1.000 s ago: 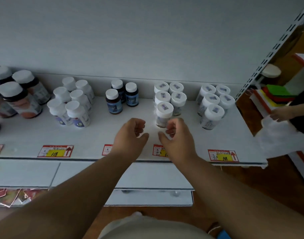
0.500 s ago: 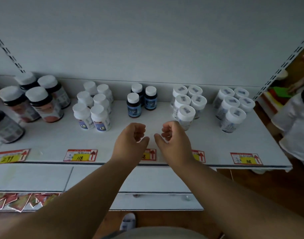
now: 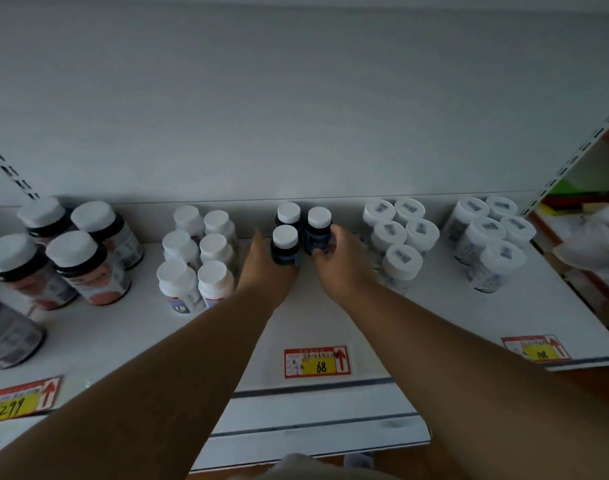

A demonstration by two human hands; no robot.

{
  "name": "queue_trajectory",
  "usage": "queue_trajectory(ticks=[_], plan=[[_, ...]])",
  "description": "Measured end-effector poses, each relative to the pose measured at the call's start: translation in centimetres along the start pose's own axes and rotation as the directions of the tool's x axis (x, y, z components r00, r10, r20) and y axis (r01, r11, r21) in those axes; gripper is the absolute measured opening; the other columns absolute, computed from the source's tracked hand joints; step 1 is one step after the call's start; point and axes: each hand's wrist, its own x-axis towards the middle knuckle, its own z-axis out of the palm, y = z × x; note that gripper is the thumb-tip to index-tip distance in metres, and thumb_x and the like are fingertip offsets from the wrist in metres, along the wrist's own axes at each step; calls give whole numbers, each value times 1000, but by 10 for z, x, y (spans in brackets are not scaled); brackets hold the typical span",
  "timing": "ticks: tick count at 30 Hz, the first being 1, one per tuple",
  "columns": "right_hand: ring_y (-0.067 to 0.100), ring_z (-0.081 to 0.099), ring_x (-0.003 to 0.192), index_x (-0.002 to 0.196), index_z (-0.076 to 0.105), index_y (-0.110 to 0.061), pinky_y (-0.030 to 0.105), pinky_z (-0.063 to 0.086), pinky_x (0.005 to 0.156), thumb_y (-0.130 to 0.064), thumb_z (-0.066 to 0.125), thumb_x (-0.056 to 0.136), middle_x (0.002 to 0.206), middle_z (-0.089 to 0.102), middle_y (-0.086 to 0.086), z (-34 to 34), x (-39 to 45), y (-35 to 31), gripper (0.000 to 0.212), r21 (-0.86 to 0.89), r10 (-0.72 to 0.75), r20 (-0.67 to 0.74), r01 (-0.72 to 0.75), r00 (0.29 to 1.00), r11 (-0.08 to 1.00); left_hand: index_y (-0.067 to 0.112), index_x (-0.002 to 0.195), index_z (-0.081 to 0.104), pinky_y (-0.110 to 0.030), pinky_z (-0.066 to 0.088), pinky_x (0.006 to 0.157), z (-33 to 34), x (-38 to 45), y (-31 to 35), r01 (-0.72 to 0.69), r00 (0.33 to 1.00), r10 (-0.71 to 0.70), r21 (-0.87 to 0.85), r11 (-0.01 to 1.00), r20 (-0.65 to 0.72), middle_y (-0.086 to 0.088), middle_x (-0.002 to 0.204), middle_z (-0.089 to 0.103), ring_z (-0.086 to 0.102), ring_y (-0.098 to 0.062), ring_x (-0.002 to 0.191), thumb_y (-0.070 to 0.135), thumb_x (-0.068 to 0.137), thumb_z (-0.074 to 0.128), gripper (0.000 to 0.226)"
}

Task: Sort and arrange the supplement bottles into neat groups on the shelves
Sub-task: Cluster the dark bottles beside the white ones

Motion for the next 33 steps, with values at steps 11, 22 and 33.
queue_trajectory(ticks=[11, 22, 33], plan=[[36, 58, 107, 109, 54, -10, 40, 43, 81, -15, 58, 87, 115, 60, 14, 16, 48, 7, 23, -108, 49, -97, -59, 994, 992, 39, 132, 45, -30, 50, 86, 7, 16, 8, -146, 989, 147, -27, 989, 30, 10, 113, 67, 63, -16, 103, 20, 73, 71, 67], [36, 57, 109, 112, 52, -9, 43, 45, 85, -17, 62, 86, 116, 59, 15, 14, 43, 9, 29, -103, 27, -98, -38, 995, 994, 40, 126, 48, -33, 50, 87, 10, 10, 12, -154, 988, 155, -96, 983, 0, 13, 112, 67, 63, -13, 103, 26, 71, 75, 63], [23, 61, 92, 101, 59, -13, 31, 43, 72, -19, 58, 91, 100, 66, 5, 23, -4, 10, 12, -52, -14, -7, 14, 1000, 999, 22, 102, 63, -28, 49, 66, 4, -4, -5, -137, 990, 136, -22, 990, -23, 6, 92, 71, 68, -13, 87, 29, 80, 69, 23]])
